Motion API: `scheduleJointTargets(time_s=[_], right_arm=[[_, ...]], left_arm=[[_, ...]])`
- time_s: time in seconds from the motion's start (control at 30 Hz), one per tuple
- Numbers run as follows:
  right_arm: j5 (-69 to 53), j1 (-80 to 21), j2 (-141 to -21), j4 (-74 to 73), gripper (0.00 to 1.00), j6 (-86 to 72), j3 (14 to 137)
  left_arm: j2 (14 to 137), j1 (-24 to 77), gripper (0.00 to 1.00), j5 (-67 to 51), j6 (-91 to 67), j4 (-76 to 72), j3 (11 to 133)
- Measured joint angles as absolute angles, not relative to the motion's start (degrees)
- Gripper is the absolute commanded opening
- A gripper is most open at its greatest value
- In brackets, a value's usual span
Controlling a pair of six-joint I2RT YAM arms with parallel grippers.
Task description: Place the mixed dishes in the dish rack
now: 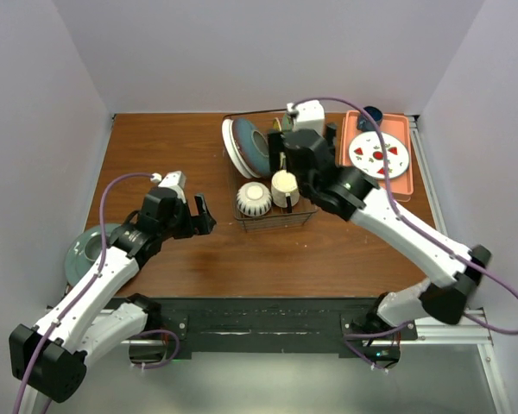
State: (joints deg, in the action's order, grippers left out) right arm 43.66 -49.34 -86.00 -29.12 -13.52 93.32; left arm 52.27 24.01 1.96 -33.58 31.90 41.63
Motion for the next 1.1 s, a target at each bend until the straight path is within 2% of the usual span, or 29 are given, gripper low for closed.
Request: scheduleJointTargets(time_s=[0.37, 0.53, 0.7, 1.1], right_arm=[[46.74, -48.73, -56.45, -30.15, 0.99, -23.44, 57.69], [49.08, -48.71, -46.81, -34.92, 0.99, -31.57, 47.4], [50.7, -48.66, -41.91, -39.44, 0.99, -38.37, 43.29], [53.34, -48.69, -41.85, -43.99, 0.99, -46.24, 43.03]], left_arm=[[47.94, 24.01, 1.0, 0.16, -29.26, 24.4, 41.34], [47.9, 24.01, 1.0, 0.54, -29.3, 22.65, 41.28], [48.6, 24.01, 1.0, 2.37, -29.36, 21.93, 40.77], [52.73, 24.01, 1.0, 3.88, -29.32, 22.31, 40.77]])
